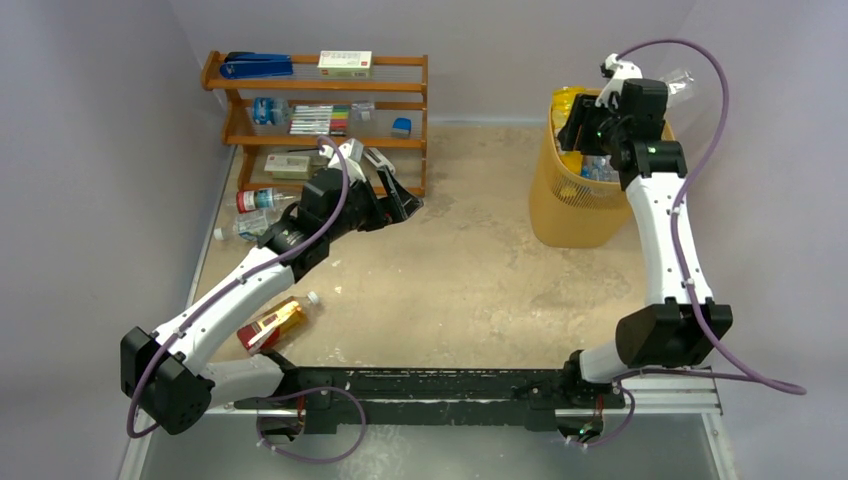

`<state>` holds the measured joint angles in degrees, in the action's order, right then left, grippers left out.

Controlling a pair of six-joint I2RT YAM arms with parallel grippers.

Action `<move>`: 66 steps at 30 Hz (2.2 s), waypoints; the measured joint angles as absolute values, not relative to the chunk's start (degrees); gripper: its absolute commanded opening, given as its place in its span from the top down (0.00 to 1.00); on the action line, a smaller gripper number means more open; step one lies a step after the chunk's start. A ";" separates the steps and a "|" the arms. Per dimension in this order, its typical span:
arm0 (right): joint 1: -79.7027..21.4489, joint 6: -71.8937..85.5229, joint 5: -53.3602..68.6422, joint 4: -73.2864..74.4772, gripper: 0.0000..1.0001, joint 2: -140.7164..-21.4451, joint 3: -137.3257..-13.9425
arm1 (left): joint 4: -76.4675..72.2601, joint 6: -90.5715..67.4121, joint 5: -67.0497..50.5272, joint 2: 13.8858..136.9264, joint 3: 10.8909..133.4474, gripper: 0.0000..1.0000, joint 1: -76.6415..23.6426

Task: Put the plastic bottles in the bin
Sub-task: Adjust the trash bin at the center of the board.

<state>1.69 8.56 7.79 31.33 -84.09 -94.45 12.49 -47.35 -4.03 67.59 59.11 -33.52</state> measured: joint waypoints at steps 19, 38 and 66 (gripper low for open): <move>-5.58 8.08 0.91 32.73 0.40 -85.49 -92.88 | 12.49 -47.37 -4.03 67.59 58.48 0.11 -33.50; -5.96 9.56 -0.34 39.86 0.45 -79.85 -96.31 | 12.51 -47.37 -4.03 66.96 58.46 0.10 -33.50; -11.81 9.45 -3.09 38.85 0.68 -87.81 -96.25 | 14.41 -47.35 -3.49 66.78 58.46 0.10 -33.52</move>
